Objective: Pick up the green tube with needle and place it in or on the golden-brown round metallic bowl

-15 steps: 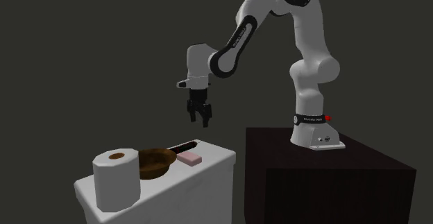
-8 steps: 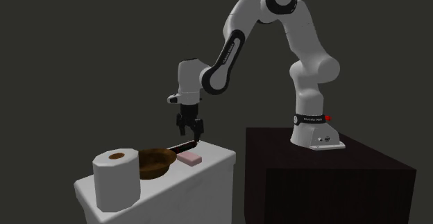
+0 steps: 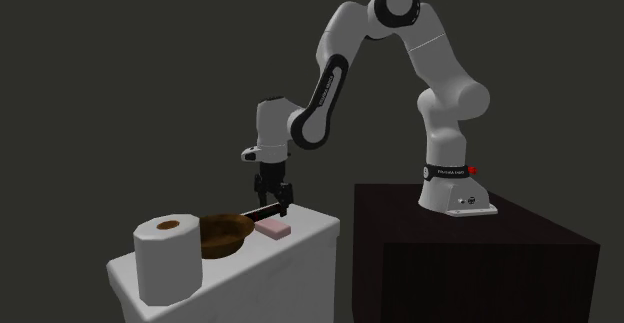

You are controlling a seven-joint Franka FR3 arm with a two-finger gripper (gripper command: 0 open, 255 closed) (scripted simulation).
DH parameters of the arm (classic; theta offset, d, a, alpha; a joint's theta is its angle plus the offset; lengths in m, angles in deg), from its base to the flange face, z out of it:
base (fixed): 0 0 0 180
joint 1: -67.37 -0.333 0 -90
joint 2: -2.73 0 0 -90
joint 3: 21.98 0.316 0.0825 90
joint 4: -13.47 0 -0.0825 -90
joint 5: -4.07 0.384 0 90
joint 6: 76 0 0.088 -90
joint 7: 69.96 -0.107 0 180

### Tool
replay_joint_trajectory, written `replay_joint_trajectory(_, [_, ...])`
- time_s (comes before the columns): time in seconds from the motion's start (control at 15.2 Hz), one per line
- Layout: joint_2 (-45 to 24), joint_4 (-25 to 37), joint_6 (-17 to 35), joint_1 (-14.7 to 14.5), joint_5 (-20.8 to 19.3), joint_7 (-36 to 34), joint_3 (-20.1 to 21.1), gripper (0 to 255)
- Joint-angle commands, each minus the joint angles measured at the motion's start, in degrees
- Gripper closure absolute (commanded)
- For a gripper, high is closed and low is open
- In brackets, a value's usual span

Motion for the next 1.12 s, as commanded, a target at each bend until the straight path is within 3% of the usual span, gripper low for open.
replay_joint_trajectory(0.0, [-0.12, 0.04, 0.10, -0.03, -0.02, -0.04, -0.01, 0])
replay_joint_trajectory(0.26, [-0.12, 0.04, 0.09, -0.02, -0.02, -0.04, -0.01, 0])
replay_joint_trajectory(0.33, [-0.12, 0.04, 0.09, -0.02, -0.02, -0.04, -0.01, 255])
replay_joint_trajectory(1.06, [1.38, -0.28, -1.08, 0.12, 0.17, 0.21, 0.19, 255])
